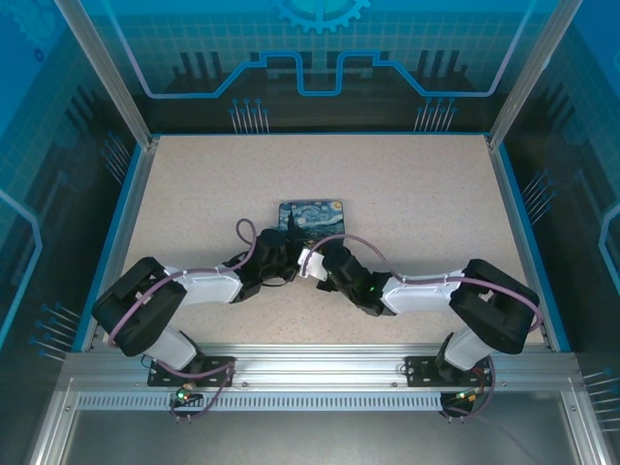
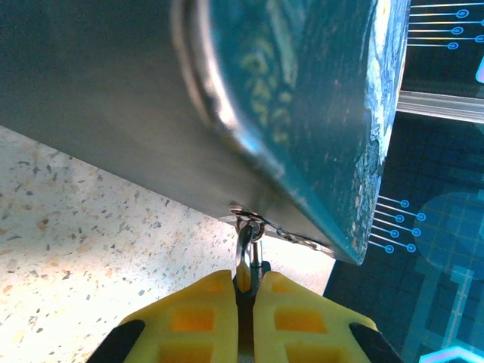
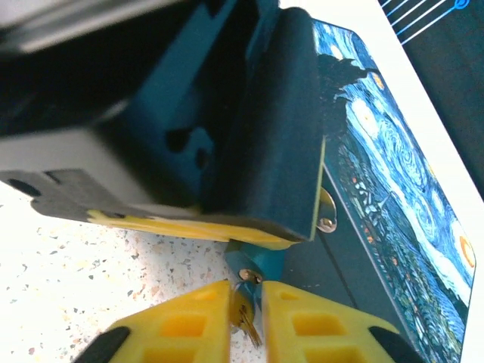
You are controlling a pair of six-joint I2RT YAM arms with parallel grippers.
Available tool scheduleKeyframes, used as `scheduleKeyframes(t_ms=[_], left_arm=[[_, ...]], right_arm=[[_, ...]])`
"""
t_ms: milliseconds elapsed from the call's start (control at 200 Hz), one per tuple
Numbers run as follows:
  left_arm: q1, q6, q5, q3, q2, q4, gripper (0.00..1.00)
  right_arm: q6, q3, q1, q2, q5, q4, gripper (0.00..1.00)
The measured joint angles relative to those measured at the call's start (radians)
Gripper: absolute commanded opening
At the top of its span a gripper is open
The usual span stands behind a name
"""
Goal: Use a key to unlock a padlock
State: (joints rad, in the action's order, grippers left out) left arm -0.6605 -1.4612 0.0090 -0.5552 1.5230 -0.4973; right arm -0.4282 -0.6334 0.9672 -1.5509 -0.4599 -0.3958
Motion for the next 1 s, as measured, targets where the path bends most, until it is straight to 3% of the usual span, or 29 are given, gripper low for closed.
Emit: scheduleKeyframes(t_ms=[160,360,930,1000], left_arm=[[0.003,0.000,0.000,0.000,0.000,0.000,0.00],[0.003,0.000,-0.004,-0.001,0.000,0.004,0.00],[0.003,-0.004,-0.013,-0.001,-0.008,0.011,0.00],[0.003,-0.003,-0.012,-0.001,-0.008,0.012,0.00]], right_arm=[[0.026,0.000,-0.001,0.000,0.004,-0.002,0.00],[0.079,0.000,-0.014,0.001,0.035,0.000,0.00],[0.548,-0.015,-0.163,0.029,0.391,0.055,0.00],[0.560,-0.014,-0.165,0.031,0.398,0.058,0.13]])
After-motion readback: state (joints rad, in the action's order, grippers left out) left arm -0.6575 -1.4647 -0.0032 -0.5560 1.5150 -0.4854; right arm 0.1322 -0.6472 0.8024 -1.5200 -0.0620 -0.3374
